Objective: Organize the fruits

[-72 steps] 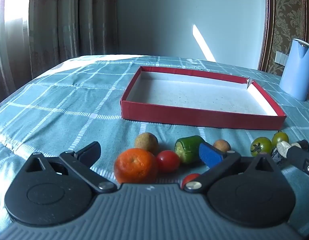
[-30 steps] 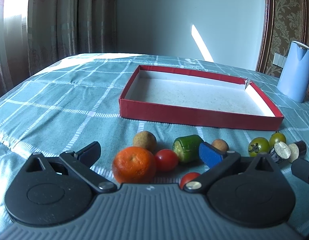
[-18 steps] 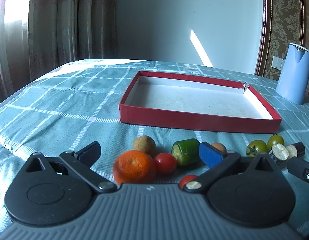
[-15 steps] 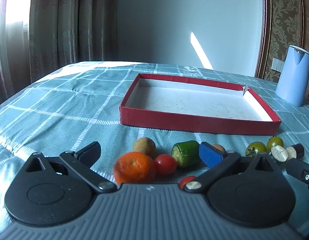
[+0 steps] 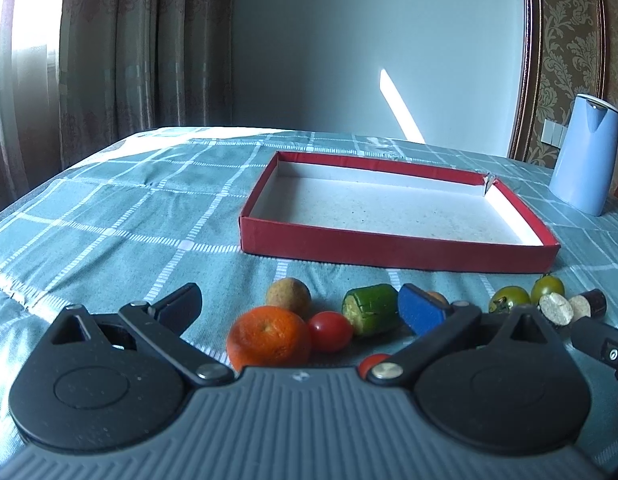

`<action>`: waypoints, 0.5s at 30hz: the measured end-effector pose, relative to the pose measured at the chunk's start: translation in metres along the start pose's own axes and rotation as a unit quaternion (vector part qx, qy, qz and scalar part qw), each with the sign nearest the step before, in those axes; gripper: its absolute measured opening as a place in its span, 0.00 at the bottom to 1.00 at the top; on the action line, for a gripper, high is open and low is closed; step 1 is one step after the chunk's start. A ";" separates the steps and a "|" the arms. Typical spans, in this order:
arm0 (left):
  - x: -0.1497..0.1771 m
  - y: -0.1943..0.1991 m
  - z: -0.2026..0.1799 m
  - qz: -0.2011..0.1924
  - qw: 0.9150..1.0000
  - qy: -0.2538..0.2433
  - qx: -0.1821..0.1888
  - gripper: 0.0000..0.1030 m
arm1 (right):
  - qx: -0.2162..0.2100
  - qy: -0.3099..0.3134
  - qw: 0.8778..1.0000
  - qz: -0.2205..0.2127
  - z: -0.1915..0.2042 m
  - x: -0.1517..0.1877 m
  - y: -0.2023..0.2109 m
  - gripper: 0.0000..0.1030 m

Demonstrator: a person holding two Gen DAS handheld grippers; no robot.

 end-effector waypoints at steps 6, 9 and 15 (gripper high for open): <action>0.000 0.000 0.000 -0.001 1.000 -0.001 -0.002 1.00 | -0.007 0.002 1.000 -0.001 0.001 -0.001 0.002 1.00; 0.000 0.000 0.001 0.000 1.000 -0.001 -0.003 1.00 | -0.008 0.006 1.000 -0.001 0.001 -0.001 0.003 1.00; 0.000 -0.001 0.002 0.002 1.000 0.001 -0.002 1.00 | -0.014 0.017 1.000 0.001 0.000 0.000 0.006 1.00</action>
Point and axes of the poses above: each gripper's, at about its wrist camera, not at the fingertips, and y roughly against the way its jaws point, z to its left, x to its underside, the point moved 10 cm from there along -y, roughly the way its jaws point, and after that the axes turned 2 degrees about x, right-handed, at the moved point
